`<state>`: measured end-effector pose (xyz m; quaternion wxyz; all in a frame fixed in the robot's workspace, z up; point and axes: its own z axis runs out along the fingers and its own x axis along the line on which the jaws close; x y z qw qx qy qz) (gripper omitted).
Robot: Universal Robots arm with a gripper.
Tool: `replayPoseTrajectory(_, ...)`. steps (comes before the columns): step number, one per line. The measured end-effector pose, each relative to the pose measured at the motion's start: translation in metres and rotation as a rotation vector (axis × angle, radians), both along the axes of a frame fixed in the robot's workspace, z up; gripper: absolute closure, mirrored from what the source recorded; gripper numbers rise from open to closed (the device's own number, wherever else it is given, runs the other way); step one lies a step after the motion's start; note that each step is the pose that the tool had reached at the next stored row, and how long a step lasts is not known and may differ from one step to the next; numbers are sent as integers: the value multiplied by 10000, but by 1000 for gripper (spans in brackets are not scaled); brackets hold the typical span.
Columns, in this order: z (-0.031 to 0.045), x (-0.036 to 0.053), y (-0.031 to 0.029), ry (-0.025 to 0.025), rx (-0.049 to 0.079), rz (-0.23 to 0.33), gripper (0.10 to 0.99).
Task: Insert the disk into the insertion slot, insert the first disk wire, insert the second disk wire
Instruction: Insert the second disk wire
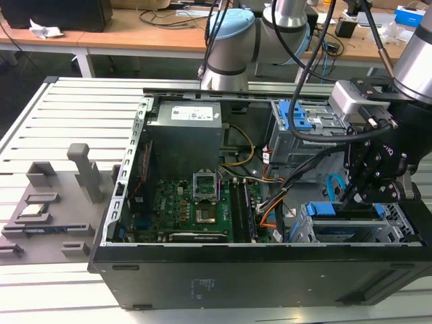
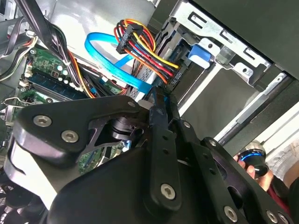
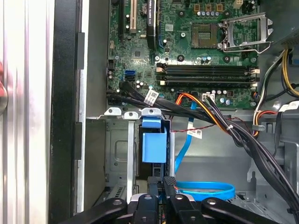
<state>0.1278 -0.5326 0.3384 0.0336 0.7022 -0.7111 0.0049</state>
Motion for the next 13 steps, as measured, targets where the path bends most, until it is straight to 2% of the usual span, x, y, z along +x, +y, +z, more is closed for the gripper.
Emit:
replayPoseTrajectory(4, -3, 1, 0, -1, 4, 1, 914)
replayPoseTrajectory(5, -3, 1, 0, -1, 3, 2, 847)
replayPoseTrajectory(6, -1, 1, 0, -1, 2, 1, 847)
replayPoseTrajectory(8, 47, 0, 0, -1, 6, 1, 847)
replayPoseTrajectory(10, 138, 0, 5, -1, 2, 0, 847)
replayPoseTrajectory(13, 232, 0, 24, -1, 1, 0, 863)
